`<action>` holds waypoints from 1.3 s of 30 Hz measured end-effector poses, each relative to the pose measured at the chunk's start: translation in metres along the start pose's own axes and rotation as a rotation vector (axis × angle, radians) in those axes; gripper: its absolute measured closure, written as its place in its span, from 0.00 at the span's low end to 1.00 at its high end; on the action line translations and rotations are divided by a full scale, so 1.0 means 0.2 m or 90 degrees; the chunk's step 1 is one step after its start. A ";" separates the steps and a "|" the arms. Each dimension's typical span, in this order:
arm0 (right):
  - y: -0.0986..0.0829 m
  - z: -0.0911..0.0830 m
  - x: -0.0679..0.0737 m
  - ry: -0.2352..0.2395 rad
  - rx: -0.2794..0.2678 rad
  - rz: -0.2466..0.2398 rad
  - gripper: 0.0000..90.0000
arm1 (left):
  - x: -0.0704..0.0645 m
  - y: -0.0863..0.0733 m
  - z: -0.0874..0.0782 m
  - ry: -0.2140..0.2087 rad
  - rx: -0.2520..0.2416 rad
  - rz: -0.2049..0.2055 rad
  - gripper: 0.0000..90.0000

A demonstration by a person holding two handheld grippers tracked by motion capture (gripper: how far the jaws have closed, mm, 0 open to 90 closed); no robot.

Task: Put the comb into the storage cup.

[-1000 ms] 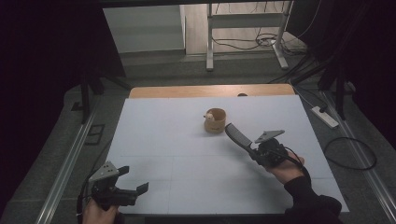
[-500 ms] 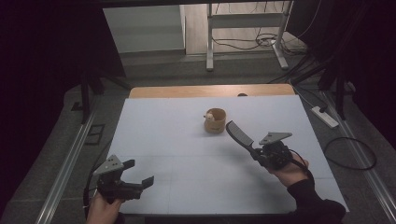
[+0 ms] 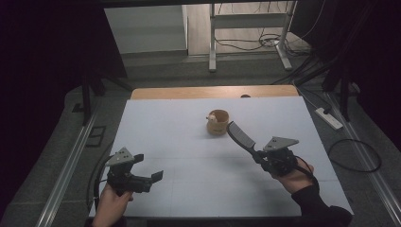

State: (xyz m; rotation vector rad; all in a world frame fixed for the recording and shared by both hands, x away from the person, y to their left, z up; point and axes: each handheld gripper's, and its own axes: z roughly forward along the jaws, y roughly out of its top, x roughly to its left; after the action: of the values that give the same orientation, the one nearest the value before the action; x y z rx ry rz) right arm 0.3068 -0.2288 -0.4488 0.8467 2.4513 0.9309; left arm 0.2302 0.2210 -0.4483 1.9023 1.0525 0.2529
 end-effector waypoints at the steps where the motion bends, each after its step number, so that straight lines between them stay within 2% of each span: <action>1: 0.00 0.00 0.00 -0.002 -0.003 -0.002 0.80 | 0.00 0.01 0.01 -0.002 -0.001 0.001 0.00; 17: -0.01 -0.05 0.04 -0.006 -0.032 -0.022 0.80 | -0.03 0.15 0.13 -0.006 0.004 0.028 0.00; 26: -0.01 -0.08 0.06 -0.012 -0.055 -0.033 0.80 | -0.03 0.23 0.19 -0.018 -0.009 0.023 0.00; 31: -0.01 -0.08 0.06 -0.014 -0.063 -0.038 0.80 | -0.02 0.27 0.23 -0.033 -0.013 0.014 0.00; 39: -0.01 -0.09 0.09 -0.012 -0.083 -0.042 0.80 | -0.04 0.34 0.30 -0.065 -0.011 0.020 0.00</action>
State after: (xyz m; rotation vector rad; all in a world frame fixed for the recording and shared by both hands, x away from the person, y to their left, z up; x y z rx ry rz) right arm 0.2834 -0.2274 -0.4389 0.7232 2.3575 1.0410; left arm 0.2965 0.1632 -0.4245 1.8967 0.9495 0.1806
